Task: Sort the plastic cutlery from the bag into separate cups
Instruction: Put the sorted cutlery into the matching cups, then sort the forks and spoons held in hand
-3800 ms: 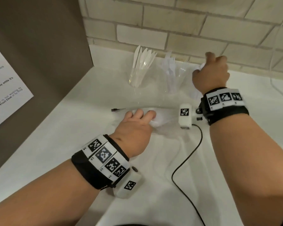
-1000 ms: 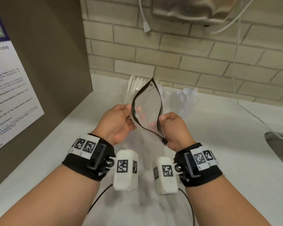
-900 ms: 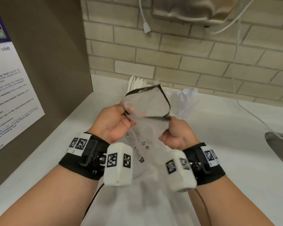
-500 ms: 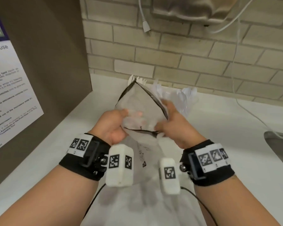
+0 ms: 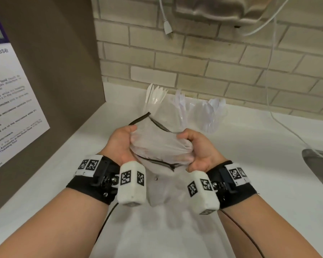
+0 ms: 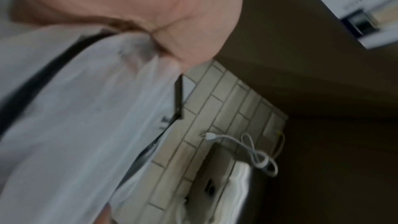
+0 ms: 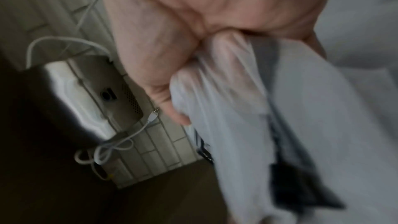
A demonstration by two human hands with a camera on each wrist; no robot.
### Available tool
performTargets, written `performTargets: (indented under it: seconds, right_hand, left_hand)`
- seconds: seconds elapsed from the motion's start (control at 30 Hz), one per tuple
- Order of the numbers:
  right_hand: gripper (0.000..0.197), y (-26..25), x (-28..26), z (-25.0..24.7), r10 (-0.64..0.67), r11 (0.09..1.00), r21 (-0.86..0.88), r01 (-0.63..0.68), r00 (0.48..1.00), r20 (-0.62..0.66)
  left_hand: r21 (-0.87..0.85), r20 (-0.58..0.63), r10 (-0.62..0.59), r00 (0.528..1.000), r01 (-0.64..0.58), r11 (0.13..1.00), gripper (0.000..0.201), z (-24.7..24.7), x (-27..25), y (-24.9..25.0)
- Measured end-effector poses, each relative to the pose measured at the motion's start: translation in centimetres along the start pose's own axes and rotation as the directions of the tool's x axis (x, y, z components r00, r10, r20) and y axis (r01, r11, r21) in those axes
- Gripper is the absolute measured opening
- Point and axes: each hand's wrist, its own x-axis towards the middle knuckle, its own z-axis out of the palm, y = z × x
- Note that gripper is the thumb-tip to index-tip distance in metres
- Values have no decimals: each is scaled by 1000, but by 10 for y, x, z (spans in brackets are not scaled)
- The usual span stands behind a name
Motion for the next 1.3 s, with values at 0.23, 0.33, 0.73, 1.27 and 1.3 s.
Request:
performTargets:
  seconds: [0.23,0.33,0.73,1.27,1.3]
  right_hand:
    - [27,-7,12,0,-175,965,-229,126,963,-207]
    - [21,-8,5,8,-236,914,-360,186,967,-98]
    - [11,6,13,-22,-425,748,-660,69,814,-396]
    - [9,9,17,-18,-288,956,-177,235,873,-393]
    - [8,9,15,-15,-294,950,-215,227,881,-371]
  left_hand:
    - [778,623,513,590,-537,-327,64,10,-18,7]
    - [803,523,320,790,-331,-497,32,9,0,2]
    - [549,-47,518,854,-411,728,31,12,-5,1]
    - [896,443,531,722,-342,-283,13,-8,11,-24]
    - [923,382,531,757,-285,-258,13,-12,15,-24]
